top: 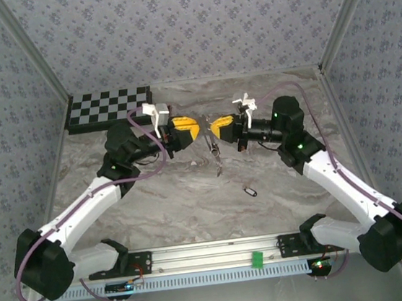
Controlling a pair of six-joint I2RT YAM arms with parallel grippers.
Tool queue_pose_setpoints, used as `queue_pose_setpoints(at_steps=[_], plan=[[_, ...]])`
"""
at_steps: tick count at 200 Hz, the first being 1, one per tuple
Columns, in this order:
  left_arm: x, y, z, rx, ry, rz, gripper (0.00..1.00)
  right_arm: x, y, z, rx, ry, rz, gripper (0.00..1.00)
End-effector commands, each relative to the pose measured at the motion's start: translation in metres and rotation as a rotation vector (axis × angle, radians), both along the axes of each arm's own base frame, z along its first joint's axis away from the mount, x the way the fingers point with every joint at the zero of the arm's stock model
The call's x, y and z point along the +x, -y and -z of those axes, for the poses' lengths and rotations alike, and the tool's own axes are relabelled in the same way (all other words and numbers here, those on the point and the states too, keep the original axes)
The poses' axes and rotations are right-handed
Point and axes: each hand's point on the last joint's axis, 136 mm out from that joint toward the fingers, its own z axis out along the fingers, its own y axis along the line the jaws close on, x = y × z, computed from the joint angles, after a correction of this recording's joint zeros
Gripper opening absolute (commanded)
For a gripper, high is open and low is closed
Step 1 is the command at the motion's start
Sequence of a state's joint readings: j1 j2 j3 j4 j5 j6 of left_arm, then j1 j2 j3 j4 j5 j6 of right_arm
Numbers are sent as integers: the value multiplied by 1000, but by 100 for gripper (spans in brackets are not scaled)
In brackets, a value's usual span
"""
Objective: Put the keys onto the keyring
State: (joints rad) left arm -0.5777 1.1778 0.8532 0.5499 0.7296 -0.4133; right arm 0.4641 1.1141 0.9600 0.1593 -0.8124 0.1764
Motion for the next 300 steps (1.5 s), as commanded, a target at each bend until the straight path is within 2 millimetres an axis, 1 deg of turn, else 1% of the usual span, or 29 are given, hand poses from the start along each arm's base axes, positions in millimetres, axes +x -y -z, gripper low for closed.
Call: queue_pose_setpoints(at_steps=[1, 26, 32, 34, 36, 62, 92, 115, 143, 176, 229, 271, 300], plan=[[-12, -1, 3, 58, 50, 44, 29, -7, 1, 13, -141, -13, -32, 0], [-13, -1, 12, 110, 60, 46, 29, -10, 0, 19, -224, -41, -68, 0], [-13, -1, 14, 121, 62, 45, 29, -11, -1, 26, -249, -64, -73, 0], [-13, -1, 15, 124, 62, 46, 29, -10, -2, 17, -245, -48, -73, 0], [-13, -1, 15, 127, 62, 47, 29, -11, -2, 15, -248, -48, -76, 0], [-14, 0, 21, 146, 66, 61, 29, -21, -9, 23, -324, -90, -139, 0], [-14, 3, 24, 158, 60, 81, 29, -26, -15, 32, -402, -111, -162, 0], [-15, 3, 24, 157, 67, 86, 29, -28, -17, 36, -445, -113, -181, 0], [-20, 5, 23, 158, 73, 121, 29, -28, -21, 36, -447, -109, -191, 0], [-24, 9, 29, 179, 65, 157, 29, -27, -21, 35, -438, -105, -194, 0], [-21, 9, 36, 198, 57, 148, 28, -27, -17, 28, -395, -112, -182, 0], [-24, 9, 36, 196, 57, 160, 27, -23, -16, 29, -387, -121, -170, 0], [-25, 11, 36, 195, 54, 174, 27, -25, -18, 29, -382, -117, -185, 0]])
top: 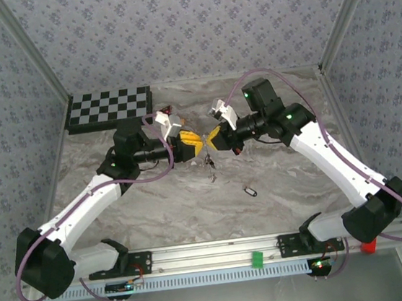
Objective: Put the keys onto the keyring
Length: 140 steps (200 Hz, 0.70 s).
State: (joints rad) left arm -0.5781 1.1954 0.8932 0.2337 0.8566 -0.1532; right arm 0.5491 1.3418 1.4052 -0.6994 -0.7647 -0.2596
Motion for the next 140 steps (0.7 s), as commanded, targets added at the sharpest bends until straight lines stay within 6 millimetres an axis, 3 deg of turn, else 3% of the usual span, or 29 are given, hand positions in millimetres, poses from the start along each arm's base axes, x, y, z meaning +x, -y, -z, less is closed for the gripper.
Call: queue_pose_setpoints(at_steps=[1, 94, 124, 140], plan=[[-7, 4, -14, -18, 38, 51, 27, -7, -1, -13, 44, 15, -26, 0], [-11, 14, -12, -10, 31, 94, 21, -14, -8, -10, 39, 5, -67, 0], [-12, 15, -13, -9, 33, 97, 0, -15, -8, -8, 31, 1, -66, 0], [-13, 15, -16, -19, 36, 97, 0, -14, -7, -6, 26, 5, -59, 0]])
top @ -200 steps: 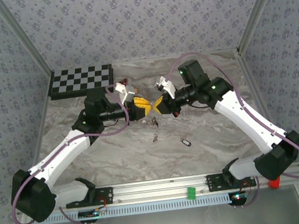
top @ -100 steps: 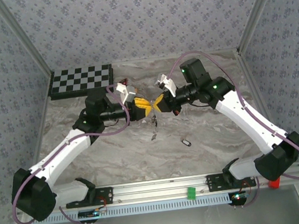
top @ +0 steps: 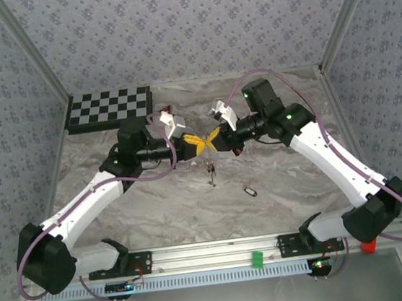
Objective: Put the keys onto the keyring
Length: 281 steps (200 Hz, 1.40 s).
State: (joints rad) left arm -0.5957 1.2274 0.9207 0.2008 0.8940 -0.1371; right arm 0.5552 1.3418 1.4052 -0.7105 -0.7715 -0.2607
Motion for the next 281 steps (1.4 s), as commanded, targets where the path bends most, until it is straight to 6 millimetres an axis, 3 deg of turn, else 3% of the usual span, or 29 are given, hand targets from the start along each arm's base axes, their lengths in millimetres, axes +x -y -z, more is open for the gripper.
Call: queue_pose_setpoints(at_steps=[1, 21, 34, 40, 73, 77, 161, 227, 281], plan=[[-7, 7, -21, -39, 53, 40, 0, -9, -6, -8, 28, 18, -45, 0], [-5, 6, -24, -56, 57, 23, 0, -12, -3, -5, 24, 17, -48, 1], [-4, 6, -26, -74, 60, 7, 0, -9, 0, -7, 46, 22, -23, 23], [-3, 6, -26, -82, 61, 1, 0, -7, 2, -9, 65, 27, -5, 26], [-3, 8, -31, -126, 53, -16, 0, 5, 14, -31, 204, 101, 84, 27], [-2, 8, -32, -131, 54, -20, 0, 5, 16, -24, 211, 91, 95, 27], [3, 7, -62, -281, 58, -117, 0, 13, 51, -58, 589, 302, 291, 25], [8, 1, -81, -400, 26, -187, 0, 7, 34, -64, 674, 323, 250, 25], [3, -2, -90, -435, 22, -179, 0, 6, 31, -69, 707, 344, 252, 24]])
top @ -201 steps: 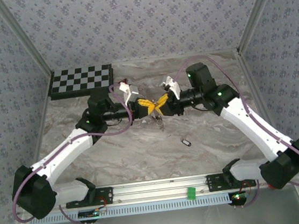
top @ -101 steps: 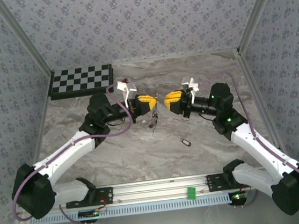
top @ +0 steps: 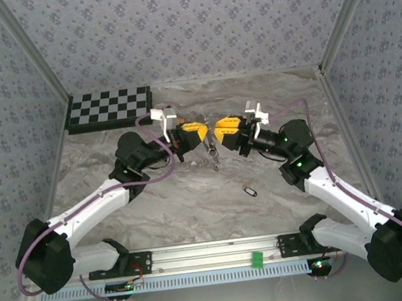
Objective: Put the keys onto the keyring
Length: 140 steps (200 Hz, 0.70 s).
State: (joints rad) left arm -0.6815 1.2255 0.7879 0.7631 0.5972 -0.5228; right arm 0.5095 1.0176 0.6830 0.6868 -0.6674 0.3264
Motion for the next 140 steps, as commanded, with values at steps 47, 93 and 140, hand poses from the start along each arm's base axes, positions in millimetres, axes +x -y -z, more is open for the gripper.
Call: queue_pose_setpoints(at_steps=[47, 93, 140], plan=[[-18, -5, -39, -100, 80, 33, 0, 1, -3, -15, 59, 20, -11, 24], [-21, -5, -41, -98, 86, 39, 0, 5, -4, -13, 54, 11, -6, 25], [-22, -7, -41, -99, 92, 31, 0, 12, 2, -9, 63, -5, 37, 29]])
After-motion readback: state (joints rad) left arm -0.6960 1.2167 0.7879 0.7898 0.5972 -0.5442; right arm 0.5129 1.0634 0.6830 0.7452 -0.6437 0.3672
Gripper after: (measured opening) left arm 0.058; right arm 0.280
